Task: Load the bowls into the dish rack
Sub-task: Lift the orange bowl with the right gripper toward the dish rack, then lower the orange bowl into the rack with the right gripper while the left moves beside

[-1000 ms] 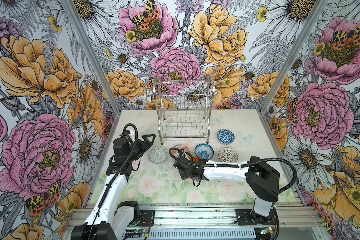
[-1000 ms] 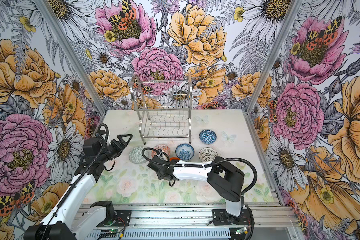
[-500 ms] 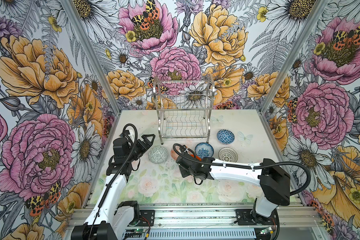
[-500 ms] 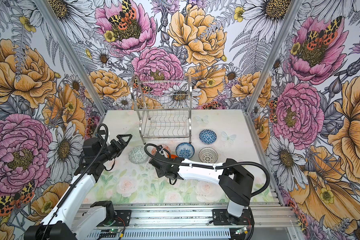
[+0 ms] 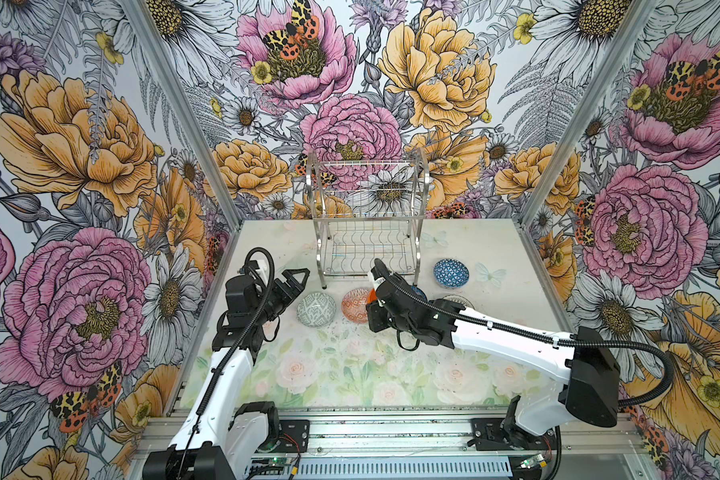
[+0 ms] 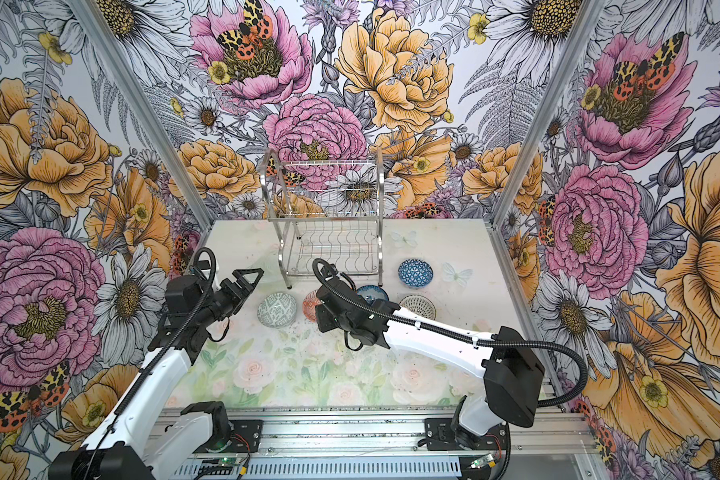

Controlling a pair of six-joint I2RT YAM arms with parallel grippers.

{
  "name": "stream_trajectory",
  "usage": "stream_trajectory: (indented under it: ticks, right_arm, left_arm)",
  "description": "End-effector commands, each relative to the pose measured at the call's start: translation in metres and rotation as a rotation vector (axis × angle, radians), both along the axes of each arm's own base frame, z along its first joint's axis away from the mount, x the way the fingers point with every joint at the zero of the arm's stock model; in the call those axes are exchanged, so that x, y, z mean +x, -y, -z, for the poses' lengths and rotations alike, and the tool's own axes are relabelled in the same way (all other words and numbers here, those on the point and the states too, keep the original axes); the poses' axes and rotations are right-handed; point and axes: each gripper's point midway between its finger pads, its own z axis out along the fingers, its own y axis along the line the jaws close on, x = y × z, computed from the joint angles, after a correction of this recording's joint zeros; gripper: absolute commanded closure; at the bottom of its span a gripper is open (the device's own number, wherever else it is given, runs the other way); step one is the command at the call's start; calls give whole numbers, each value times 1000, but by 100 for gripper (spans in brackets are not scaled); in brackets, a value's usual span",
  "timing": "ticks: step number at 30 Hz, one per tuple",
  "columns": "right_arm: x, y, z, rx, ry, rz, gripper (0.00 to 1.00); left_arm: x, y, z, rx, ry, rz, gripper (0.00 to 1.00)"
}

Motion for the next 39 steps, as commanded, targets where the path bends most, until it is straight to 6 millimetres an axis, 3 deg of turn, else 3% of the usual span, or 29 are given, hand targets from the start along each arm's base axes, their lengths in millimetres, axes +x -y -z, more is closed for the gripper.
stream_trajectory:
  ticks: [1,7,19,25,32,39]
  right_arm:
    - [17,-10,-37,160,73,-43,100]
    - [40,-16,-50,367,76,-67,100]
    - [89,-16,-37,471,75,-26,100]
    - [108,-18,-43,604,90,-47,100]
    - [124,-27,-39,645,87,-69,100]
    - [140,-30,-40,698,111,-73,100]
  left_arm:
    - [0,-3,-1,-5,17,-8,1]
    - [2,-2,2,-12,12,-6,1]
    - [3,0,2,-14,16,-2,1]
    - [5,17,2,-45,3,64,1]
    - [5,52,-9,-70,-3,171,1]
    - [5,70,-17,14,-54,221,1]
